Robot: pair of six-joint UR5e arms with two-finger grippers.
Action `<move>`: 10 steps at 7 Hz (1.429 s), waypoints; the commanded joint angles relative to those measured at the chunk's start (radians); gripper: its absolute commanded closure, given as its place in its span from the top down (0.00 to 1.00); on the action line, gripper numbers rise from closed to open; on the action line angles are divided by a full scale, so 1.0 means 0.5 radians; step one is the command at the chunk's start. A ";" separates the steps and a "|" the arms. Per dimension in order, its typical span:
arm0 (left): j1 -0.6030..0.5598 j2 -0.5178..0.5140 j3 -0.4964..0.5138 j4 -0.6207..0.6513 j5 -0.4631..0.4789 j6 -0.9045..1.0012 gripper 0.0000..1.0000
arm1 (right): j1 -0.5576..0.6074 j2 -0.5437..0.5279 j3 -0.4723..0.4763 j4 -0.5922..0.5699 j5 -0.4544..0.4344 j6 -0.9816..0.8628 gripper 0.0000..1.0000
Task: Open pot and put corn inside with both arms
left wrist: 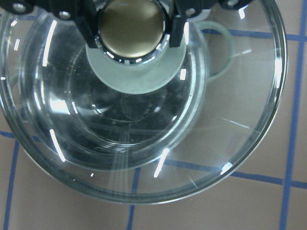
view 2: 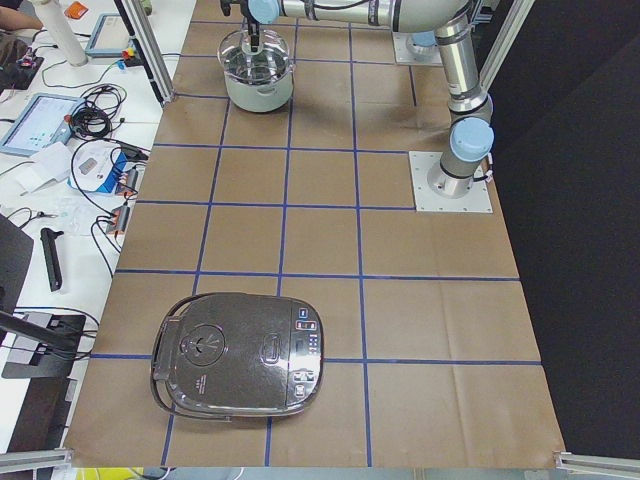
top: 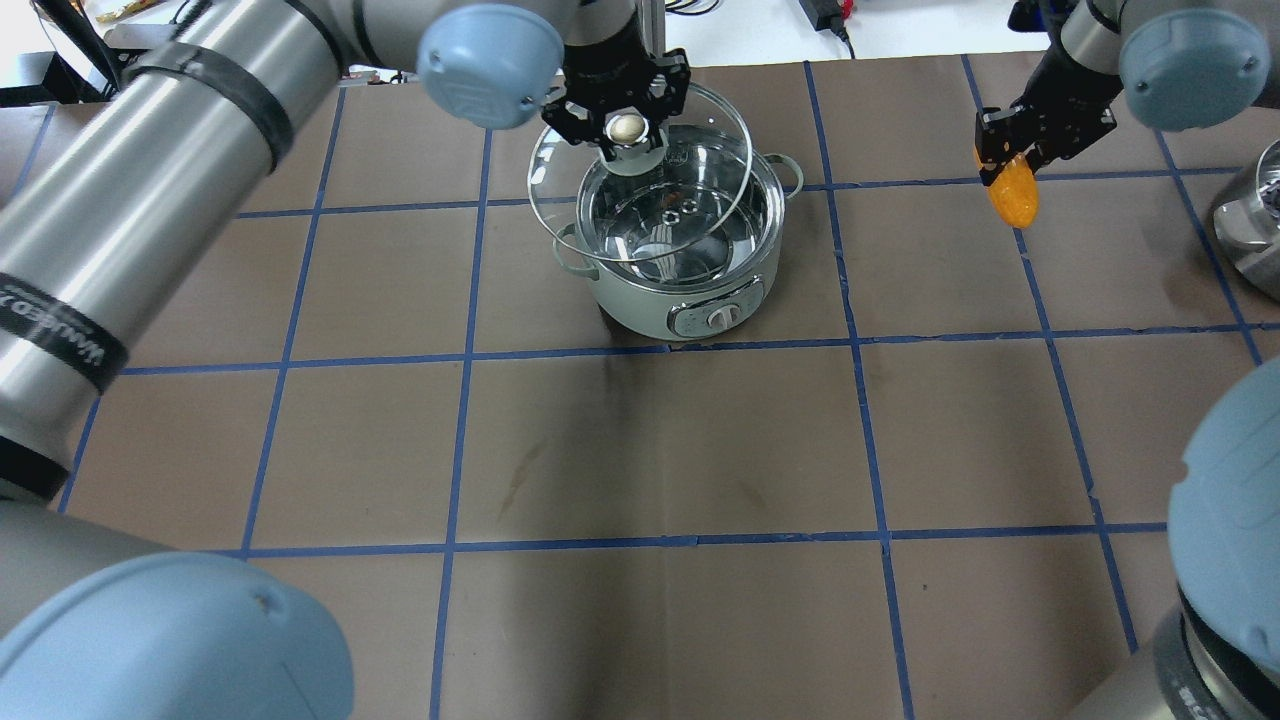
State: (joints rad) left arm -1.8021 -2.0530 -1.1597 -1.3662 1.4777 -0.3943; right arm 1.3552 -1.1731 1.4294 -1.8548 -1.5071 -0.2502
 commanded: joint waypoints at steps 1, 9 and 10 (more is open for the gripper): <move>0.396 0.133 -0.076 -0.212 0.005 0.559 0.11 | 0.410 -0.080 -0.057 0.044 0.020 0.306 0.20; 0.858 -0.152 -0.841 0.855 0.002 1.209 0.99 | 0.965 0.515 -0.086 -0.625 -0.038 0.866 0.33; 0.855 -0.095 -0.816 0.828 0.011 1.197 1.00 | 0.965 0.496 -0.085 -0.625 -0.181 0.847 0.99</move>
State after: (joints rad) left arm -1.3742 -2.1171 -1.5756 -0.9435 1.4783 0.2103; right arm 1.8375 -0.9244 1.3802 -2.1544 -1.5392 0.1810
